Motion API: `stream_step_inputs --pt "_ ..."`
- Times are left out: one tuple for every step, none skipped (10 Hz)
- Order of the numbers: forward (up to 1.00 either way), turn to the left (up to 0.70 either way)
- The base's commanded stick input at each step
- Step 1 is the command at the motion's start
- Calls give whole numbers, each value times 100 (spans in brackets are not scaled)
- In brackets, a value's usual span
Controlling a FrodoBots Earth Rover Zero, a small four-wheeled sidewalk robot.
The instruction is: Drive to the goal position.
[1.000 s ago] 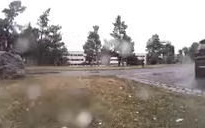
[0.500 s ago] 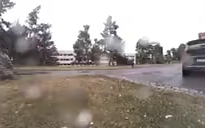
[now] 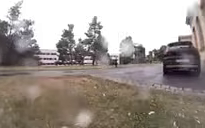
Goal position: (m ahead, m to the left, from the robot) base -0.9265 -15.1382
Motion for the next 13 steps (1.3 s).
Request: stream_step_inputs --pt "0 -66" --pt "0 -35" --pt "0 -3" --pt "0 0" --pt "0 0" --pt "0 0" --pt "0 0" --pt "0 0" --pt "0 0" --pt "0 0" --pt "0 0" --pt "0 0" --pt "0 -42"
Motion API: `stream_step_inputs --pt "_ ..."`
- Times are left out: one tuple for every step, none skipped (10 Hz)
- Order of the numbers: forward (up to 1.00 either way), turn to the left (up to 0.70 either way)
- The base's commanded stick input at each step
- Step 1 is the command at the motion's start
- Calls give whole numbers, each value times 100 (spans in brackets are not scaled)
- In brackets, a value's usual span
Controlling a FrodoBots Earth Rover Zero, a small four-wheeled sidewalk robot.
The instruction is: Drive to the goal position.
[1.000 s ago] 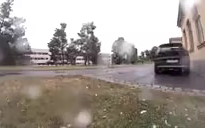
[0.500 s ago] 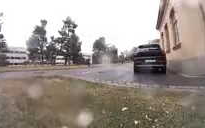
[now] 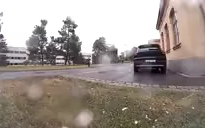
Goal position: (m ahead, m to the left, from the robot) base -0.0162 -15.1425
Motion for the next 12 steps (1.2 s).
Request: stream_step_inputs --pt "0 -85" --pt "0 -85" --pt "0 -85" --pt "0 -85" --pt "0 -85" --pt "0 -85" --pt "0 -85" --pt "0 -85" --pt "0 -85" --pt "0 -85" --pt "0 -85" --pt "0 -85"
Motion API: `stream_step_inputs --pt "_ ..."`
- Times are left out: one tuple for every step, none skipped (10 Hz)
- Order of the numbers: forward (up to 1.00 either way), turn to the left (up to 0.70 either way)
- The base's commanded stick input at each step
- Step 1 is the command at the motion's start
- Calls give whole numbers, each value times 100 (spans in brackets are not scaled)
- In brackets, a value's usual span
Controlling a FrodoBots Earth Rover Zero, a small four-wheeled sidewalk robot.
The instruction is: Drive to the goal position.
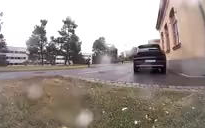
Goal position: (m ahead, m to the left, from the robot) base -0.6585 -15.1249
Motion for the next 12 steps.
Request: stream_step_inputs --pt "0 -85" --pt "0 -85" --pt "0 -85" --pt "0 -85" --pt "0 -85" --pt "0 -85" --pt "0 -85" --pt "0 -85" --pt "0 -85" --pt "0 -85" --pt "0 -85" --pt "0 -85"
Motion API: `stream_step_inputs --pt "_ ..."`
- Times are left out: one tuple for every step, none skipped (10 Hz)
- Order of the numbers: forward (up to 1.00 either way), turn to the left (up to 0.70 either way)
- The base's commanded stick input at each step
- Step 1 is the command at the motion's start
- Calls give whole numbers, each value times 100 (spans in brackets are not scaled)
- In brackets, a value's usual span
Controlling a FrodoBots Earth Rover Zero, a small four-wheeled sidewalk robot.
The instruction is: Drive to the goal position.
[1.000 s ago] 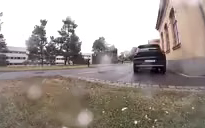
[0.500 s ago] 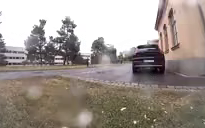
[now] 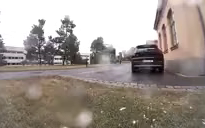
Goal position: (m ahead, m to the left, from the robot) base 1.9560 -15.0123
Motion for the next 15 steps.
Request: stream_step_inputs --pt "0 -85" --pt "0 -85" --pt "0 -85" --pt "0 -85" --pt "0 -85" --pt "0 -85" --pt "0 -85" --pt "0 -85" --pt "0 -85" --pt "0 -85" --pt "0 -85" --pt "0 -85" --pt "0 -85" --pt "0 -85" --pt "0 -85"
